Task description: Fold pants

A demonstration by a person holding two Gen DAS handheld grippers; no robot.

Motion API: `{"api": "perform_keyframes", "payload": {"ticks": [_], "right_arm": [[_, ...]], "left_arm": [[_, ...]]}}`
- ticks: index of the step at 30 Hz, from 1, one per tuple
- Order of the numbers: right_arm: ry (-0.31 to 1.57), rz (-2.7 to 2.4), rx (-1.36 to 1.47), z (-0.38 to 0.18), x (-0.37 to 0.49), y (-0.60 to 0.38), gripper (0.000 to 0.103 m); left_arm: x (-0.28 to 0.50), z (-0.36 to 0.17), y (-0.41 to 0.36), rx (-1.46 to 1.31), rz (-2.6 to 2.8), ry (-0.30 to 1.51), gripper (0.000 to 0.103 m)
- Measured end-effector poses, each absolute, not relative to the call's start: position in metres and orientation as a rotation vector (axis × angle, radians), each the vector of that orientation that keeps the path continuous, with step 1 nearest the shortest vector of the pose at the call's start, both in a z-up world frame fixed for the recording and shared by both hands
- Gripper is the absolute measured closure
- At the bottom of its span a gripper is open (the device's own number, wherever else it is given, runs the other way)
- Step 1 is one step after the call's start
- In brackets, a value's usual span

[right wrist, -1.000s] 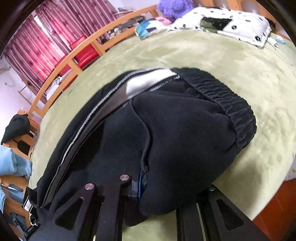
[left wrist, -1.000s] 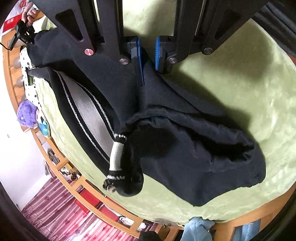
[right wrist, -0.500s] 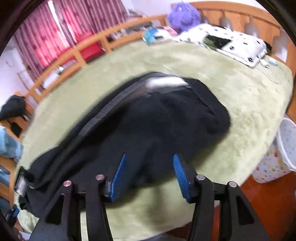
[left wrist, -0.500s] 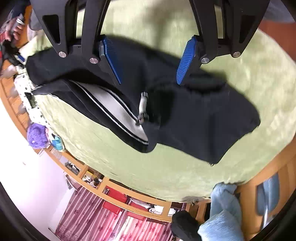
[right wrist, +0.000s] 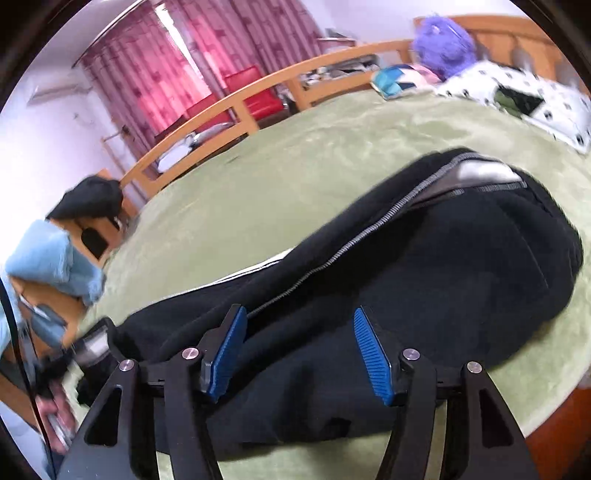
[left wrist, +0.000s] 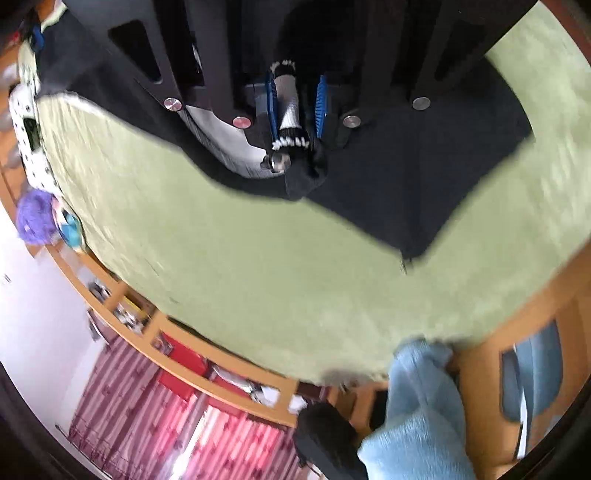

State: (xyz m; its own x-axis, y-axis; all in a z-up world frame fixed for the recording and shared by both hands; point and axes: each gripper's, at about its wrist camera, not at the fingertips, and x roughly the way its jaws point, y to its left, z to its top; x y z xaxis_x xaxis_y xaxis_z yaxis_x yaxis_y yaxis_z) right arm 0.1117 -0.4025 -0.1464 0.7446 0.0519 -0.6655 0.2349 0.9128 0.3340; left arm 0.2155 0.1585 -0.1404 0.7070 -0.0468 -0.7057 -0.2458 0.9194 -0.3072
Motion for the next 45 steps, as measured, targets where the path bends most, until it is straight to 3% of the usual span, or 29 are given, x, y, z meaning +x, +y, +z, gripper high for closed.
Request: {"api": "perform_keyframes", "payload": {"ticks": [3,5,7,8,15,21,34,35,36,38,39,40,45], "right_arm": [[0.748,-0.089,0.447,-0.15,0.112,-0.403,0.043],[0.769,-0.079,0.49,-0.154,0.117,-0.407,0.043],[0.769,-0.077,0.513,-0.155,0.118,-0.41,0.043],[0.767,-0.08,0.514,-0.154,0.119,-0.41,0.043],[0.771,-0.061,0.454,-0.153,0.119,-0.395,0.043],[0.772,-0.032,0.417,-0.155,0.116,-0.383,0.043],[0.811,-0.041,0.505,-0.164,0.119,-0.393,0.043],[0.814,-0.047,0.511,-0.165,0.12,-0.394,0.043],[0.815,-0.053,0.515,-0.165,0.121,-0.394,0.043],[0.82,-0.072,0.518,-0.166,0.123,-0.395,0.043],[0.823,-0.075,0.52,-0.167,0.123,-0.397,0.043],[0.827,-0.08,0.524,-0.168,0.124,-0.398,0.043],[0.849,-0.1,0.532,-0.172,0.128,-0.396,0.043]], "left_arm": [[0.244,-0.127,0.179,-0.436,0.147,0.809,0.085],[0.253,-0.122,0.188,-0.497,0.153,0.837,0.074],[0.251,-0.116,0.187,-0.505,0.161,0.833,0.034],[0.25,-0.114,0.188,-0.498,0.157,0.82,0.03],[0.2,-0.115,0.182,-0.375,0.111,0.81,0.029],[0.146,-0.166,0.196,-0.402,0.115,0.858,0.029],[0.165,-0.221,0.254,-0.606,0.186,0.855,0.036],[0.17,-0.228,0.255,-0.631,0.178,0.87,0.04],[0.174,-0.234,0.256,-0.654,0.167,0.885,0.053],[0.18,-0.242,0.258,-0.669,0.186,0.898,0.061],[0.18,-0.242,0.258,-0.661,0.193,0.892,0.078],[0.178,-0.24,0.26,-0.654,0.197,0.881,0.085],[0.153,-0.217,0.28,-0.699,0.135,0.798,0.091]]}}
